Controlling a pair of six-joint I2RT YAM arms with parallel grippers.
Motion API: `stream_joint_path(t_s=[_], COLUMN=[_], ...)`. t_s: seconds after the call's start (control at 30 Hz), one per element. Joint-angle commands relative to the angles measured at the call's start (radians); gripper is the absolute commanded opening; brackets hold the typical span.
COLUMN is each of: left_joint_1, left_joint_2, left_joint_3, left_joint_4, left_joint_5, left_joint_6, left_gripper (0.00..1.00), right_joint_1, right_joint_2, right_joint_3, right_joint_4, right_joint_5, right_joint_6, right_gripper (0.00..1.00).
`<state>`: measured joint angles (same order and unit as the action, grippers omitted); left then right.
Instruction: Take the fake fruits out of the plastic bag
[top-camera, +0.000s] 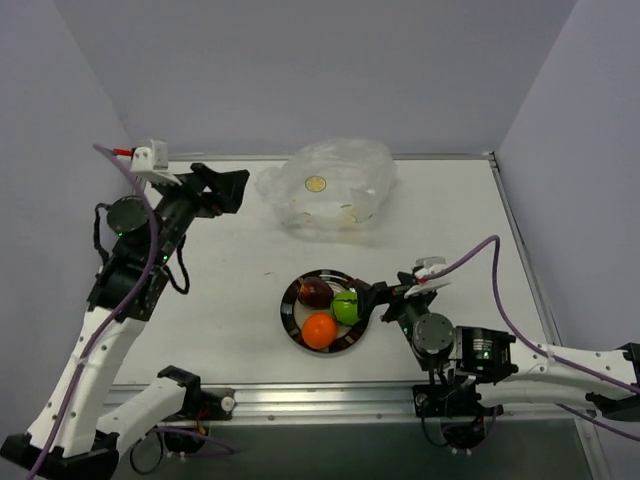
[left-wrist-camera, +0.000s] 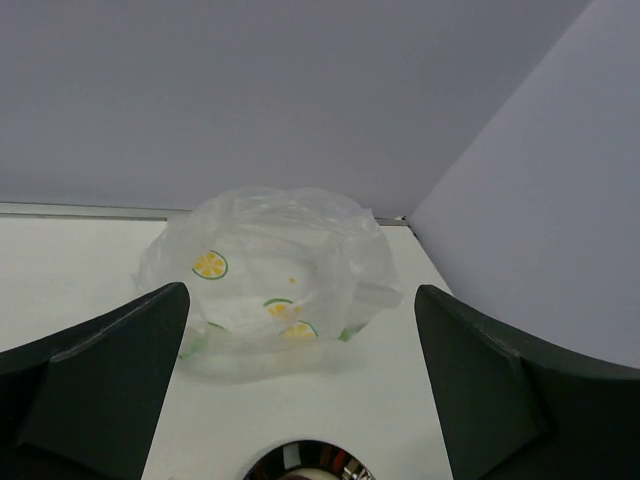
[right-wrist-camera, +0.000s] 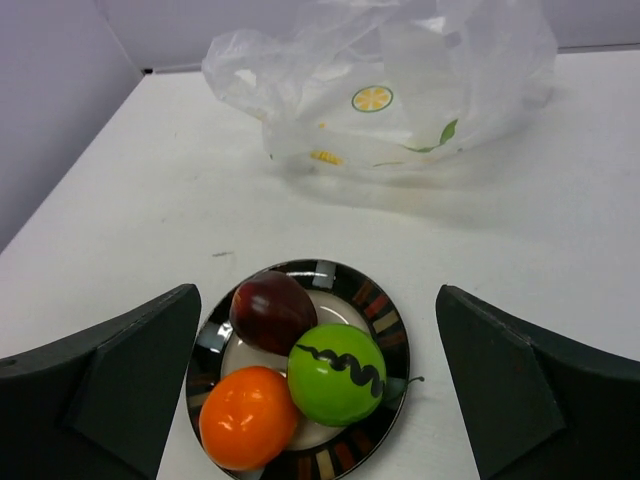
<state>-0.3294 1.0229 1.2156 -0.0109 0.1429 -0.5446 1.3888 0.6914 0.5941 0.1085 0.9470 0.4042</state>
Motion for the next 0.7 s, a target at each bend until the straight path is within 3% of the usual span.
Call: stream_joint_path(t_s=[0.0, 0.23, 0.47, 0.67], left_joint_1=[-0.005, -0.005, -0.005, -0.005], left_joint_2=[-0.169, -0.365, -0.57, -0.647], left_joint_3=[-0.053, -0.197, -0.3, -0.292], left_joint_4=[-0.251, -0.57, -0.6, -0.574], left_joint_5=[0.034, 0.026, -0.032, -0.054], left_joint_6=[0.067, 0.225, 0.252, 0.262], left_gripper=[0.94, 0.94, 0.94, 0.94], right_joint_1=[-0.005, -0.004, -0.001, -0.001], right_joint_2=[-0.074, -0.265, -0.394, -0.339], right_joint_3=[0.082, 0.092, 0.053, 0.102], right_joint_4=[-0.044, -0.101, -0.102, -0.102], right_joint_5=[0.113, 0.16, 0.16, 0.18], right_joint_6=[0.001, -0.027, 0.01, -0.002], right_gripper=[1.0, 1.0, 1.0, 1.0])
